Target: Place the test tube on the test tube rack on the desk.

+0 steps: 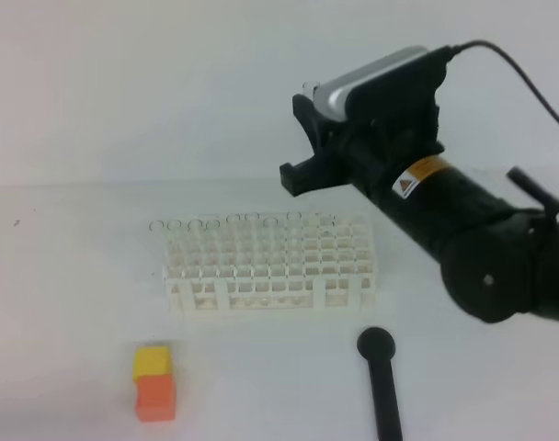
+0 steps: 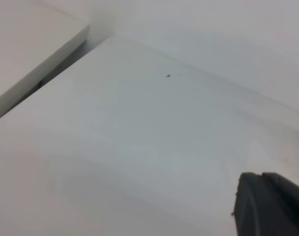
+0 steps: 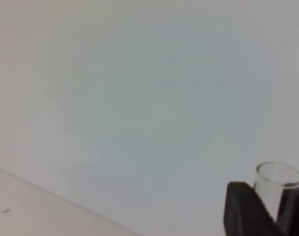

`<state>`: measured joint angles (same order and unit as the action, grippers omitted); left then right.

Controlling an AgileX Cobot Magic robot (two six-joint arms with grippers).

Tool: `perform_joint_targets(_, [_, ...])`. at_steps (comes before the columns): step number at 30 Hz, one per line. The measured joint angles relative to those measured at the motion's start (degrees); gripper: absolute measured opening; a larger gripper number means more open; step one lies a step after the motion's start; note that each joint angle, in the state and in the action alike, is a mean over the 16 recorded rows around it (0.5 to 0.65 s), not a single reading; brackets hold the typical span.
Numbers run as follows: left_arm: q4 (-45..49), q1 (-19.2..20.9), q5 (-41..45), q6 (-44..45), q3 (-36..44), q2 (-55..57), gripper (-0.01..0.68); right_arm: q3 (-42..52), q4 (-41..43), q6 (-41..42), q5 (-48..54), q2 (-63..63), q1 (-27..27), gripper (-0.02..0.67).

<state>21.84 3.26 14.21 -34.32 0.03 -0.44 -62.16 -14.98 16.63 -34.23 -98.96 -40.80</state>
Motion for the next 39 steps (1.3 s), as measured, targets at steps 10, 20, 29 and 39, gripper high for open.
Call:
perform_joint_targets(10, [0.0, 0.0, 0.2, 0.0, 0.0, 0.0, -0.001, 3.0, -10.0, 4.1, -8.2, -4.8, -3.2, 0.129])
perform_joint_targets(20, [-15.8, 0.0, 1.1, 20.4, 0.0, 0.0, -0.001, 3.5, -15.0, 6.7, -9.7, -6.2, -5.2, 0.129])
perform_joint_targets(29, [-35.1, 0.0, 4.3, 43.8, 0.0, 0.0, -0.001, 3.5, -17.5, 8.9, -9.7, -6.5, -5.5, 0.129])
perform_joint_targets(39, [-34.3, 0.0, 5.4, 41.5, 0.0, 0.0, -0.001, 3.5, -19.4, 10.3, -10.2, -7.2, -6.0, 0.129])
